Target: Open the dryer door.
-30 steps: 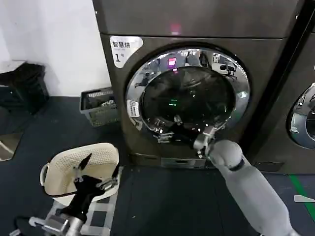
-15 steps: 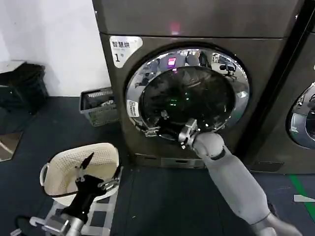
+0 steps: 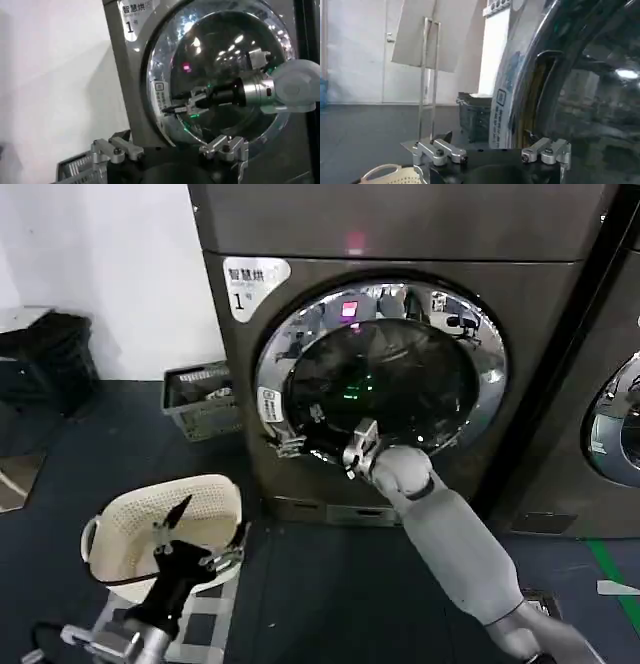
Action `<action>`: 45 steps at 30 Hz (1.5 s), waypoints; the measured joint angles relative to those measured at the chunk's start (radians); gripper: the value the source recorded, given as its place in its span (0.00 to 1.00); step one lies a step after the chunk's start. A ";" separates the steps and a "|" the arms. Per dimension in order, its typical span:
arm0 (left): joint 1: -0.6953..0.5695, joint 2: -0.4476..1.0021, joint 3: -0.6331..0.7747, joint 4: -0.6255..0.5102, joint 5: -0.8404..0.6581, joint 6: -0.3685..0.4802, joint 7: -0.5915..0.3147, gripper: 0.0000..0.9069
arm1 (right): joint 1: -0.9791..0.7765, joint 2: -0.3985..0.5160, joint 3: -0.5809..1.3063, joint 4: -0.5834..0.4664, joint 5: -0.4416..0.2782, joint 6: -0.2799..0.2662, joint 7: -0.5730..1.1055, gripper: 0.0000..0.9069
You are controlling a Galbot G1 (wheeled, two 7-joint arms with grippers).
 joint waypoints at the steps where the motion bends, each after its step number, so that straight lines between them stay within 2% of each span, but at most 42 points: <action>1: 0.000 0.001 0.000 0.001 0.003 0.000 0.002 1.00 | -0.002 -0.002 0.002 0.003 0.001 0.002 -0.013 1.00; 5: -0.001 0.008 -0.001 -0.004 -0.005 0.016 0.008 1.00 | -0.015 -0.019 0.015 0.021 0.004 -0.002 -0.053 1.00; 10: -0.007 0.015 -0.014 -0.011 -0.009 0.052 0.030 1.00 | -0.047 -0.059 0.038 0.066 0.032 -0.048 -0.116 1.00; 14: -0.022 0.027 -0.035 -0.010 -0.028 0.092 0.059 1.00 | -0.080 -0.096 0.049 0.115 0.066 -0.047 -0.181 1.00; 18: -0.048 0.045 -0.067 -0.005 -0.122 0.128 0.059 1.00 | -0.114 -0.124 0.057 0.152 0.117 -0.027 -0.235 1.00; 20: -0.068 0.058 -0.088 0.000 -0.174 0.145 0.048 1.00 | -0.129 -0.136 0.061 0.165 0.121 0.000 -0.267 1.00; 28: -0.157 0.132 -0.192 0.057 -0.296 0.169 0.048 1.00 | -0.189 -0.190 0.094 0.217 0.142 0.008 -0.401 1.00; 37: -0.248 0.218 -0.260 0.152 -0.411 0.140 0.089 1.00 | -0.279 -0.248 0.154 0.281 0.158 -0.011 -0.561 1.00; 40: -0.287 0.251 -0.259 0.203 -0.454 0.082 0.131 1.00 | -0.301 -0.262 0.174 0.292 0.164 -0.001 -0.580 1.00; 43: -0.318 0.288 -0.239 0.264 -0.534 -0.025 0.188 1.00 | -0.322 -0.277 0.195 0.307 0.174 0.006 -0.605 1.00; 45: -0.331 0.318 -0.218 0.302 -0.591 -0.048 0.222 1.00 | -0.333 -0.285 0.208 0.317 0.184 0.008 -0.619 1.00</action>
